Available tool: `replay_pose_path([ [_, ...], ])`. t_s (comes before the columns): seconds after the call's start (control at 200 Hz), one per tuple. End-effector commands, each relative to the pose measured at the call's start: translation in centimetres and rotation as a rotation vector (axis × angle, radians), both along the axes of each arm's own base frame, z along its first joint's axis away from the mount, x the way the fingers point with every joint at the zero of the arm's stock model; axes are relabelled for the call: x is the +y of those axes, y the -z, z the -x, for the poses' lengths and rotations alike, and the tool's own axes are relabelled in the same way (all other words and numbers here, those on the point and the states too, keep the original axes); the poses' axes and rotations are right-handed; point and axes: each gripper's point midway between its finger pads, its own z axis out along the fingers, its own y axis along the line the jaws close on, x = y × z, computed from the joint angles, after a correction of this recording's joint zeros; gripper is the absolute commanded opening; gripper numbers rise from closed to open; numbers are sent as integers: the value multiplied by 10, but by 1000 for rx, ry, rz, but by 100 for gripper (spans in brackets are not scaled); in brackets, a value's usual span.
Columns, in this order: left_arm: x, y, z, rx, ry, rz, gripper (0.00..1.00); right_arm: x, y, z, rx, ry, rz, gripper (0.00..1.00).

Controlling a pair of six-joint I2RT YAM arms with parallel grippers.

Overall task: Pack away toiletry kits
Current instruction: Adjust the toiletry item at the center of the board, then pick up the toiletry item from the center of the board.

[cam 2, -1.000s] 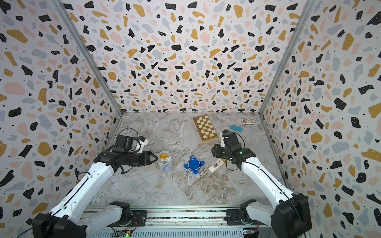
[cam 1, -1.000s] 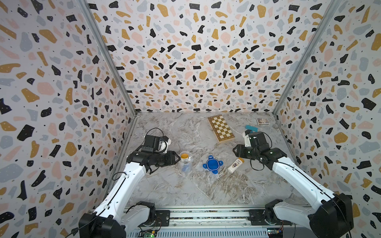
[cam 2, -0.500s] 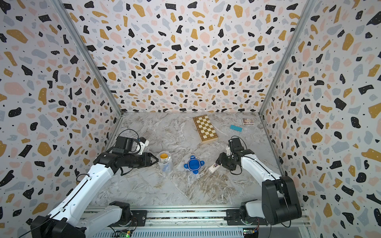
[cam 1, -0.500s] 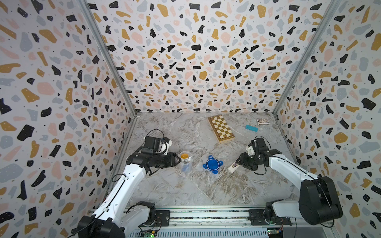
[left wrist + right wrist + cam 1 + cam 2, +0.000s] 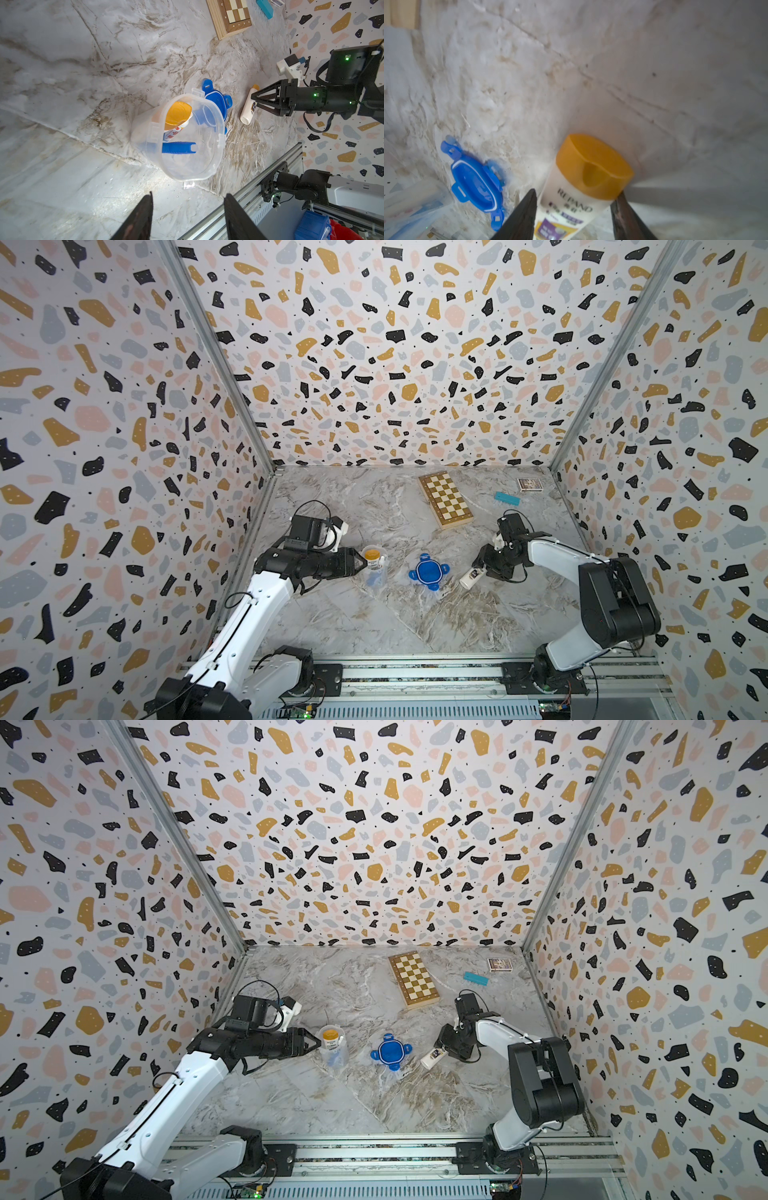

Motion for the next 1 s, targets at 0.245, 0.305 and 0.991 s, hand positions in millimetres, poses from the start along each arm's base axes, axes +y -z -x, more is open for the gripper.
replay_pose_path([
  [0.245,-2,-2,1,-26,23,-1,55,21,3,-15,-58,-122,90,44],
  [0.305,-2,-2,1,-27,23,-4,55,24,1,-13,-66,-148,106,45],
  [0.991,2,-1,1,-31,9,-21,55,39,-50,-13,-221,-281,163,24],
])
